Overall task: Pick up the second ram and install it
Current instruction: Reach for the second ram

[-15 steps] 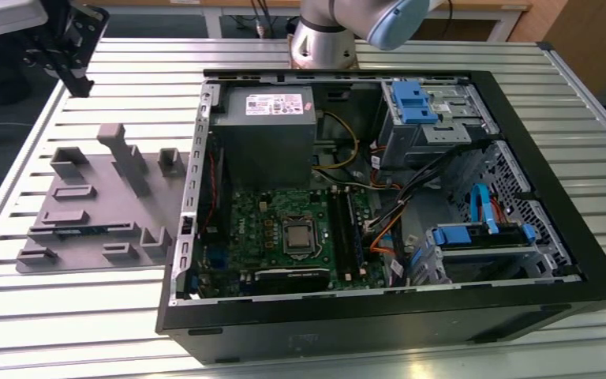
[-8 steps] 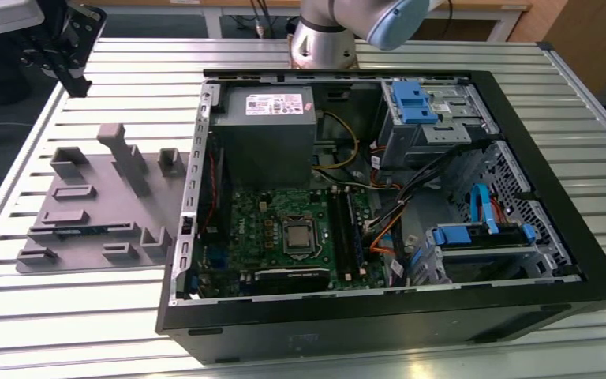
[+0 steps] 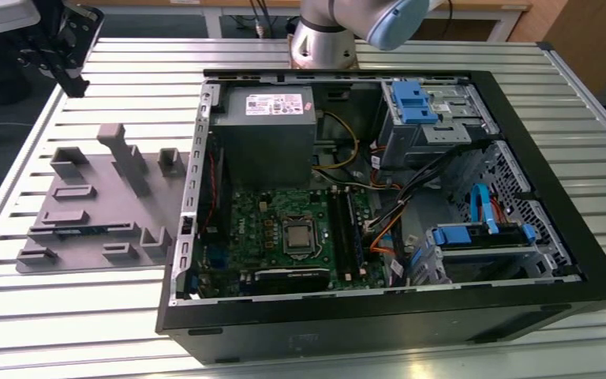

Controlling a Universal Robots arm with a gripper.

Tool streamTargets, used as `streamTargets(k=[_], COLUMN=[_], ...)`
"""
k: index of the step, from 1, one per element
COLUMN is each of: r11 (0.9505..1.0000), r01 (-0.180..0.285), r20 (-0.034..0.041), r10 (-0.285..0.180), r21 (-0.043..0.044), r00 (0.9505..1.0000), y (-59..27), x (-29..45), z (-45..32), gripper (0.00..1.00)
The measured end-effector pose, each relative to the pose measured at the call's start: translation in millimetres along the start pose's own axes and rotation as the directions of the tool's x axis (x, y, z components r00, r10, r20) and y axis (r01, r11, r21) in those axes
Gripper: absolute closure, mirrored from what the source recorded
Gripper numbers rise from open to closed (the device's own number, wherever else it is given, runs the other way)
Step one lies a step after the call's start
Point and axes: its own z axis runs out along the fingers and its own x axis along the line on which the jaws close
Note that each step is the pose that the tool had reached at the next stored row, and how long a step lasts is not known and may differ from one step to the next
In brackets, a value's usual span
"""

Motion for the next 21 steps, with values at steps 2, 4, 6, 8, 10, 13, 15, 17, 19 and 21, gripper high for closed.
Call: streamTargets(k=[2,4,6,8,10,13,15,17,19,21], r11=[1.0,1.0,1.0,1.0,1.0,1.0,1.0,1.0,1.0,1.0], r01=[0.0,0.0,0.0,0.0,0.0,0.0,0.0,0.0,0.0,0.0], r20=[0.0,0.0,0.0,0.0,0.0,0.0,0.0001,0.0,0.0,0.0001], r10=[0.0,0.0,0.0,0.0,0.0,0.0,0.0,0.0,0.0,0.0], r21=[0.0,0.0,0.0,0.0,0.0,0.0,0.0,0.0,0.0,0.0], r00=[1.0,1.0,1.0,1.0,1.0,1.0,1.0,1.0,1.0,1.0], y=[-0.1,-0.1,-0.2,-0.2,-0.3,-0.4,-0.4,-0.4,-0.4,-0.5], x=[0.7,1.5,2.2,2.9,3.6,4.6,4.9,5.3,5.5,6.2], z=[0.0,0.0,-0.1,-0.1,-0.1,-0.1,-0.1,-0.1,-0.1,-0.1], gripper=[0.89,0.89,0.89,0.89,0.89,0.89,0.89,0.89,0.89,0.89])
